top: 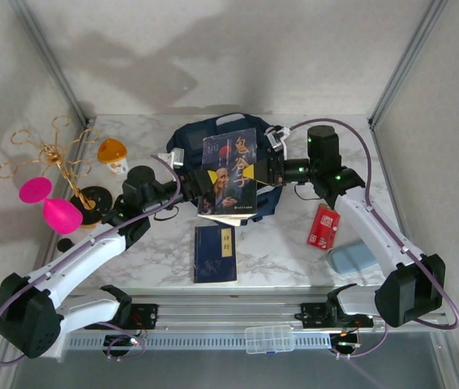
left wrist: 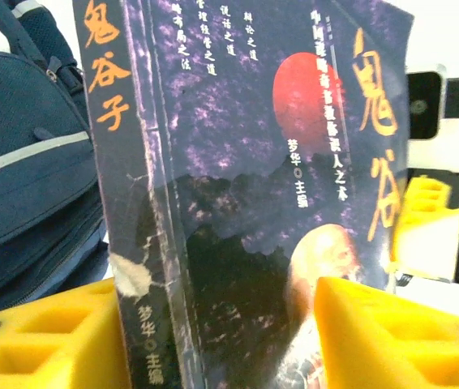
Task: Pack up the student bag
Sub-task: Pick up the book from the bottom-left of the table.
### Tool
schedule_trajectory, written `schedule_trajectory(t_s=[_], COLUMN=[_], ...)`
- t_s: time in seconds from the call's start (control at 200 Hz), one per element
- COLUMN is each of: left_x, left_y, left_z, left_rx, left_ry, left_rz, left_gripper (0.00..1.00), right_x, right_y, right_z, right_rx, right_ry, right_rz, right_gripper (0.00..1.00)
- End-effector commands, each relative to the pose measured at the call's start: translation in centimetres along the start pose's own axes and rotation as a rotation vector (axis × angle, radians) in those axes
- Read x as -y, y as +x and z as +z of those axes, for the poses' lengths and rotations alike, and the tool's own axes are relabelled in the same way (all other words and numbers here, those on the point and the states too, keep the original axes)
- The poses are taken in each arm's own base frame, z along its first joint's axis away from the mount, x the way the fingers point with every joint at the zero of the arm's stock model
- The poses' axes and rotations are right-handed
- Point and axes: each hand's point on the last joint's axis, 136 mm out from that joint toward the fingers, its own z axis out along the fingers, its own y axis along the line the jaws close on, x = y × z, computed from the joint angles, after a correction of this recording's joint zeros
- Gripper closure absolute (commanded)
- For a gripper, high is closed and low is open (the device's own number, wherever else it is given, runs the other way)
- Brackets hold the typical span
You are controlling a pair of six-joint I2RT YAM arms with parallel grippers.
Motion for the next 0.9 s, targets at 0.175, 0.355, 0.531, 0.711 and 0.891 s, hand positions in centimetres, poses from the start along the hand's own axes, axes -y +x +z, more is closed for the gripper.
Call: schedule_trajectory(t_s=[0.175,0.355,0.531,0.711,0.891], left_x=[3.3,3.6,5.0,7.5,10.0], left_y=[-1.0,-1.5,-3.3,-4.4,-5.1], left_z=[0.6,1.4,1.7,2.2,3.1], left_rx=[0.01,0.013,0.06,0.074,0.096], left_ry=[0.109,0.118,0.157,0.279,0.36], left_rz=[0.035,0.021,0.011,-0.041,-0.063], left_gripper=[0.8,0.96,1.0,1.0,1.0], right_x=[1.6,2.8,6.1,5.8,3.5], right_y=[0.3,0.5,0.6,1.5,2.1], right_z=[-0.2,-0.4,-1.9,-2.5,-2.1], right_rx=[0.015,0.026,0.078,0.104,0.102], right_ry=[0.005,0.06,0.199,0.143,-0.047], right_rz=[-0.024,-0.018,0.07,0.091,0.109], right_gripper=[0.98,0.78,0.43,0.03,0.01])
